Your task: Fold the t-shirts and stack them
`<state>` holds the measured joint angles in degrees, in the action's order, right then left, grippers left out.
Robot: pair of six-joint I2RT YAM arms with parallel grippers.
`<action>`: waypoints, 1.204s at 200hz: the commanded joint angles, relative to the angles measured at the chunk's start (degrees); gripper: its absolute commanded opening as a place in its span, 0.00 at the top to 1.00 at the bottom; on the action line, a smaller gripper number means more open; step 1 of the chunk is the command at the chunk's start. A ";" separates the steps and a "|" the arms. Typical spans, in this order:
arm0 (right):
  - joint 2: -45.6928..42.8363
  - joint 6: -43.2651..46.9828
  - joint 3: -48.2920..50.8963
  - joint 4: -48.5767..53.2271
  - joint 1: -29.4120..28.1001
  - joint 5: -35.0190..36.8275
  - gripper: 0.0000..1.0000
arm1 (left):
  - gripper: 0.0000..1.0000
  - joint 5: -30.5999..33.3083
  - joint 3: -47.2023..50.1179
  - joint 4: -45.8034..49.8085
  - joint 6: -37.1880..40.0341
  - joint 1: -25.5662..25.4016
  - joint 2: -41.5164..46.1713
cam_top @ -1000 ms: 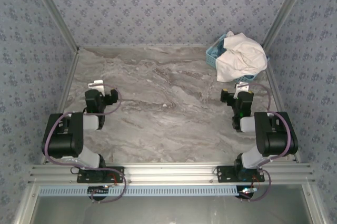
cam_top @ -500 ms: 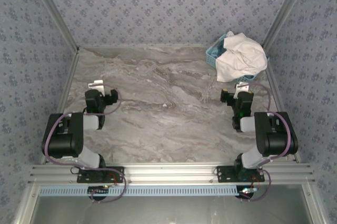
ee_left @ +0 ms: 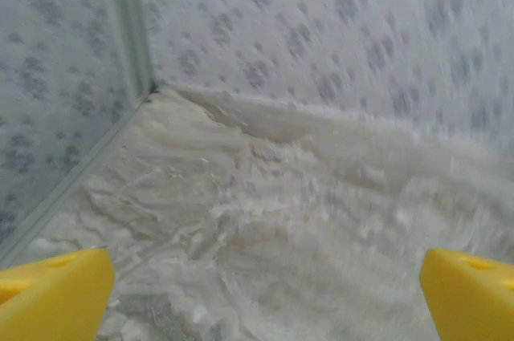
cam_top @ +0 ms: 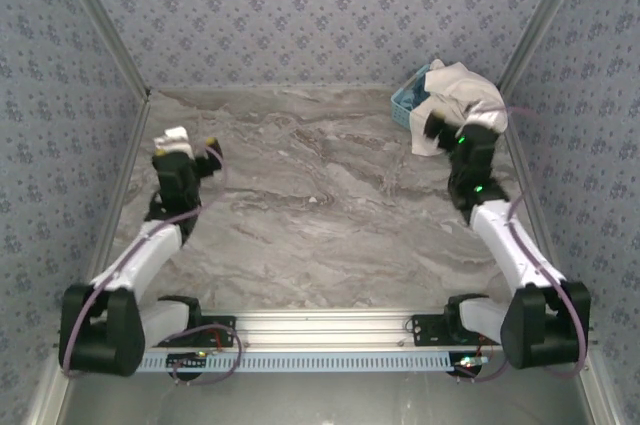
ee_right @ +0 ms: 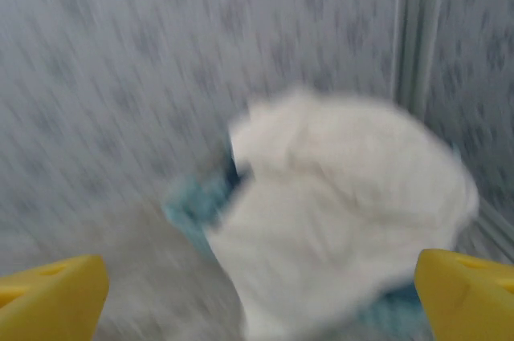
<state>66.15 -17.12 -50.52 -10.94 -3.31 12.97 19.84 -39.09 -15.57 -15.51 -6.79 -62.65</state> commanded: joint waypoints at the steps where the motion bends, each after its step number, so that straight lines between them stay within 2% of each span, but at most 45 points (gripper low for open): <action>1: 4.50 -14.53 -8.11 21.22 6.30 -10.12 0.04 | 0.02 4.88 -10.84 23.42 -25.11 6.58 0.42; 11: 9.97 -15.03 -15.98 29.82 6.42 -6.93 0.10 | 0.02 -7.64 -14.52 25.45 -29.50 11.13 -3.30; 20: 15.32 -15.29 -23.28 35.91 6.97 -6.17 0.11 | 0.02 -13.49 -19.03 28.39 -29.43 11.43 -6.93; 34: 23.05 -13.73 -31.72 40.42 8.19 -8.09 0.16 | 0.02 -17.83 -25.36 33.32 -27.88 9.11 -10.98; 59: 35.60 -13.35 -43.55 44.21 11.77 -13.87 0.26 | 0.03 -25.64 -28.91 33.91 -27.17 3.91 -13.29; 82: 45.99 -13.53 -52.81 45.12 14.13 -18.78 0.30 | 0.11 -29.86 -29.89 35.04 -27.02 -1.61 -13.64; 117: 56.68 -13.55 -61.45 42.61 15.09 -21.44 0.30 | 0.16 -30.92 -26.94 34.55 -28.76 -7.73 -11.08; 151: 64.01 -16.88 -67.43 45.06 16.29 -19.81 0.36 | 0.22 -30.11 -24.65 35.26 -30.02 -9.54 -8.16; 174: 65.89 -18.52 -67.25 42.43 17.30 -20.60 0.52 | 0.25 -28.91 -24.41 36.90 -29.45 -9.55 -6.42; 186: 66.07 -20.03 -67.25 40.76 17.54 -22.04 0.68 | 0.28 -28.71 -24.61 37.73 -28.93 -9.47 -5.89; 197: 65.46 -20.21 -67.34 39.32 17.55 -22.75 0.89 | 0.31 -28.56 -24.95 38.44 -28.51 -9.46 -5.62; 205: 64.02 -19.82 -66.79 37.96 17.35 -22.00 1.00 | 0.33 -28.52 -25.16 38.98 -28.24 -9.47 -5.50; 241: 49.98 -17.12 -57.97 29.70 13.82 -17.17 1.00 | 0.38 -27.85 -25.10 39.66 -27.72 -9.51 -5.35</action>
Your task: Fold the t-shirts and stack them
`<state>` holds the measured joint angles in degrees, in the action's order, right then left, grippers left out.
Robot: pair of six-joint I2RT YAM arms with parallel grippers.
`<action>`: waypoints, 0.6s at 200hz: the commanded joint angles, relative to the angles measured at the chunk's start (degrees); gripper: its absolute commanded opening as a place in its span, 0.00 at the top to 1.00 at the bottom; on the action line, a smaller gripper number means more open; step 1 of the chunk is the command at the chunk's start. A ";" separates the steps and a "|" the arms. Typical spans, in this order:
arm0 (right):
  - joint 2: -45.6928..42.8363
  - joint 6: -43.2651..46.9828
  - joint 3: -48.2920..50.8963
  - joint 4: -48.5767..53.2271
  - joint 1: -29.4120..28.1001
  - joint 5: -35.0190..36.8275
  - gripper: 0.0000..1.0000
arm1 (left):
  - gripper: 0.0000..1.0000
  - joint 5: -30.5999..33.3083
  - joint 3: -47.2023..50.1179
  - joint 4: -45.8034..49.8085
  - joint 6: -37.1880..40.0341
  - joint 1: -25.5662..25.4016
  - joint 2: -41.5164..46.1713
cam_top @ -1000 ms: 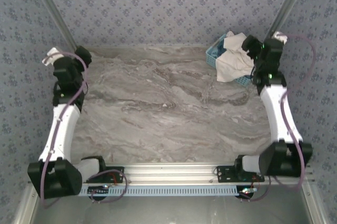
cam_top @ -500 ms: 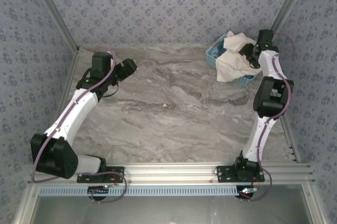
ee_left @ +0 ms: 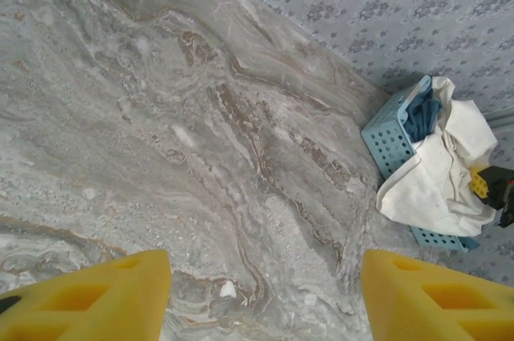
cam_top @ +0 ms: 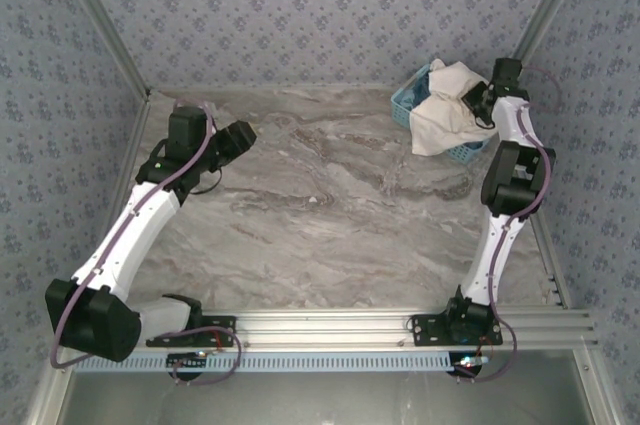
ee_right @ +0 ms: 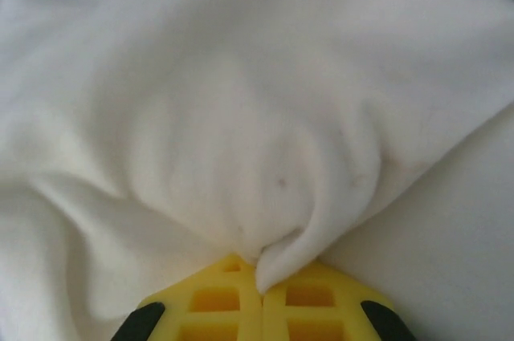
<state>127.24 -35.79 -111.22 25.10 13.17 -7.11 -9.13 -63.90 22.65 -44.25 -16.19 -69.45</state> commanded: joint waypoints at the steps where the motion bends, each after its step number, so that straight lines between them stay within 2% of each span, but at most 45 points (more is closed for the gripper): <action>1: -11.30 1.62 2.79 -6.32 -2.78 3.04 1.00 | 0.38 1.12 -0.23 1.43 1.01 -0.14 1.44; 35: -24.17 4.22 4.27 -9.12 -7.81 5.37 1.00 | 0.41 2.58 0.38 1.52 1.12 -0.15 0.14; 62: -32.28 7.06 2.79 -11.68 -14.27 4.85 1.00 | 0.40 5.77 0.26 2.85 0.74 -0.15 -0.95; 99: -39.33 10.33 1.09 -13.27 -27.78 5.06 1.00 | 0.39 10.56 -1.14 6.90 1.05 -0.07 -1.22; 120: -41.39 11.92 4.17 -12.62 -36.91 7.39 1.00 | 0.37 14.64 -1.75 10.17 0.99 0.01 -0.43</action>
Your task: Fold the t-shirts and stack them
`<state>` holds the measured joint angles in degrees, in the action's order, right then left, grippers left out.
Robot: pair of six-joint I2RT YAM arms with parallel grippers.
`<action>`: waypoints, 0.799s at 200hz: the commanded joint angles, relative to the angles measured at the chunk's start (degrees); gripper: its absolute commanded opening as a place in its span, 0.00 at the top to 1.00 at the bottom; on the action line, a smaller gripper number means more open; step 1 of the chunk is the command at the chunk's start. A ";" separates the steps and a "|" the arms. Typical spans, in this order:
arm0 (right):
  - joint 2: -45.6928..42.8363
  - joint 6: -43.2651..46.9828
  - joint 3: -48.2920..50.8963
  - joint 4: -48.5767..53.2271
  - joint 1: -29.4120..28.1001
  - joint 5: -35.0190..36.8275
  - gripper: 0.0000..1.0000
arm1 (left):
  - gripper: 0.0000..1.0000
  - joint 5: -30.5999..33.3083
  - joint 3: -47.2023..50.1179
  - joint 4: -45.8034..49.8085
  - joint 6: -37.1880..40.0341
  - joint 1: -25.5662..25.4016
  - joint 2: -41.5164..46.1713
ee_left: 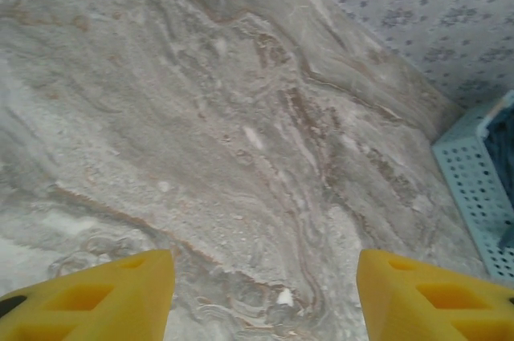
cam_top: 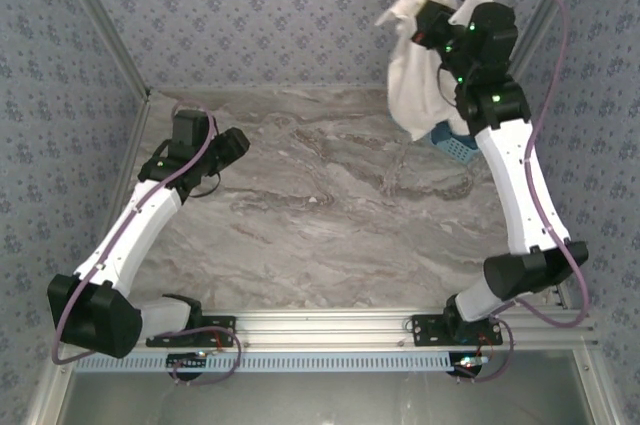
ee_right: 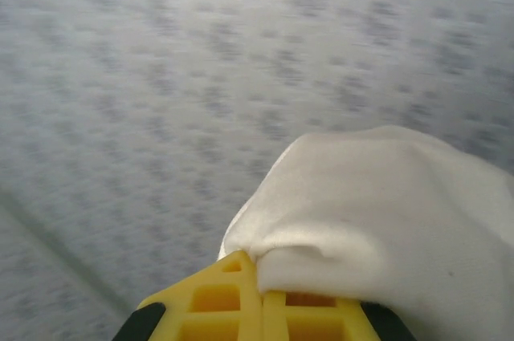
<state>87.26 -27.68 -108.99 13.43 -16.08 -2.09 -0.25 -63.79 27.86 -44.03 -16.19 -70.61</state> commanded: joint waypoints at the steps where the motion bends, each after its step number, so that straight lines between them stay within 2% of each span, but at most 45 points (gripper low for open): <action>1: -1.45 3.88 2.20 -0.91 -8.05 2.49 1.00 | 0.37 5.91 -1.86 5.08 0.78 0.01 0.82; 14: -2.32 3.19 7.19 -0.11 -12.63 4.17 1.00 | 0.36 6.85 -1.96 6.17 0.90 0.36 1.45; 50: -2.16 -0.04 25.69 0.07 -23.26 2.03 1.00 | 0.35 9.38 -1.78 9.77 1.20 0.78 3.39; 59: -1.29 -0.92 30.35 -0.52 -24.85 -1.58 1.00 | 0.35 9.55 -1.53 10.55 1.53 0.80 3.89; 67: 0.38 -1.36 33.39 -0.62 -25.38 -7.93 1.00 | 0.34 9.62 -1.19 10.68 1.74 0.80 4.43; 80: 3.94 -0.83 35.28 4.30 -26.31 -15.03 0.88 | 0.33 9.40 -0.23 10.68 2.15 0.90 5.33; 92: 6.03 1.96 36.84 9.74 -26.70 -18.21 0.74 | 0.32 8.18 0.63 12.19 2.54 0.95 5.74; 100: 5.37 2.06 39.13 12.06 -26.60 -17.93 0.67 | 0.30 6.70 1.09 12.22 3.00 0.98 5.46; 120: -1.30 0.43 47.42 13.49 -25.04 -11.11 0.50 | 0.28 2.30 1.81 12.68 3.68 0.90 3.14; 160: -8.29 -6.01 56.69 16.86 -17.73 -9.60 0.46 | 0.27 -7.02 4.17 7.08 4.31 -0.67 -4.92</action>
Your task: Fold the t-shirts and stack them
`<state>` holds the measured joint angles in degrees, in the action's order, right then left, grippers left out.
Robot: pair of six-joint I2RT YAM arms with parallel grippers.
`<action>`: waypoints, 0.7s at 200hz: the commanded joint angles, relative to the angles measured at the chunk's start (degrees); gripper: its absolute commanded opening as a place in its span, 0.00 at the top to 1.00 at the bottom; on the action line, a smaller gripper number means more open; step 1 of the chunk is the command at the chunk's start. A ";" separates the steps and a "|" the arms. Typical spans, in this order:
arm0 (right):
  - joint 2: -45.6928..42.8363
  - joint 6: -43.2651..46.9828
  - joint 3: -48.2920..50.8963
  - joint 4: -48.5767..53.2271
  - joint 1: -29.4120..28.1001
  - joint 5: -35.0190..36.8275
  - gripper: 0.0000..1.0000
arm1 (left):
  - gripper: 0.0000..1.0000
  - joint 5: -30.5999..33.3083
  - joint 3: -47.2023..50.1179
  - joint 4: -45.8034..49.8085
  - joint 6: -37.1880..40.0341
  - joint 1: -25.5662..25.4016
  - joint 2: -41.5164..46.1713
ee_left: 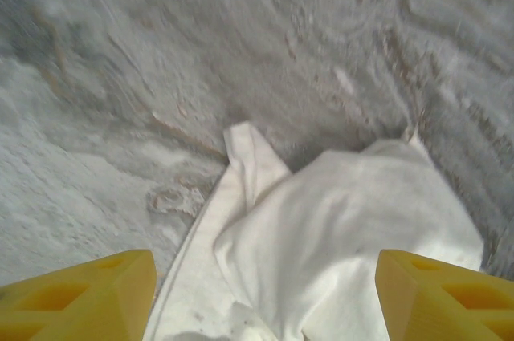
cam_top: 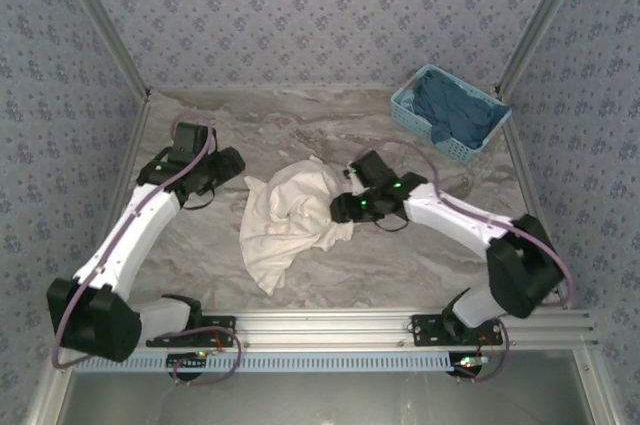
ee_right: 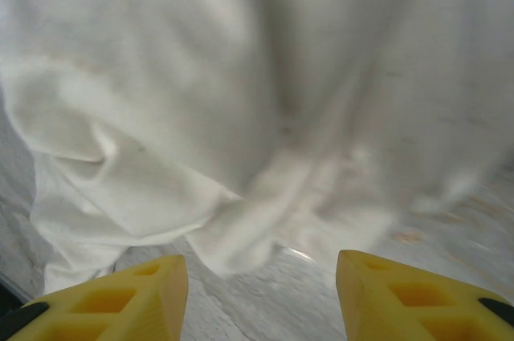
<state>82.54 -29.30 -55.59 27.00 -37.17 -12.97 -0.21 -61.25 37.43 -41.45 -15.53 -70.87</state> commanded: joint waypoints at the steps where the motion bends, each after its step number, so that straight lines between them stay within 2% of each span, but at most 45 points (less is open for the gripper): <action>1: -3.59 -4.60 3.56 3.35 3.48 1.37 0.46 | 0.27 -7.16 1.65 -2.56 1.82 -1.42 -4.95; 25: -2.24 -9.59 6.89 2.81 5.68 -0.62 0.46 | 0.26 -8.30 0.53 -4.16 4.79 -4.38 -11.49; 49: 2.07 -11.85 7.11 -0.13 5.97 -2.67 0.46 | 0.25 -3.62 -0.73 -3.36 7.01 -6.43 -17.75; 69: 5.37 -12.48 5.15 -0.91 4.70 -2.79 0.47 | 0.29 -0.36 -0.91 -2.06 4.10 -3.97 -22.02; 96: 10.44 -13.16 2.57 -1.56 3.19 -2.66 0.53 | 0.30 -4.78 0.49 -8.42 0.83 -0.82 -23.04; 107: 12.51 -13.63 2.16 -1.92 3.15 -3.29 0.59 | 0.30 -6.92 0.12 -11.15 0.47 -0.81 -23.63; 124: 13.96 -14.82 1.89 -2.88 3.62 -3.26 0.79 | 0.32 -10.49 -1.15 -13.70 -0.61 -1.05 -25.67; 140: 13.43 -15.20 1.59 -3.14 4.13 -2.42 0.95 | 0.37 -11.12 -2.90 -14.25 -1.21 -1.92 -27.61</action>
<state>95.96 -42.78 -52.45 24.10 -33.74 -15.62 -7.16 -61.04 27.31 -40.62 -16.16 -95.48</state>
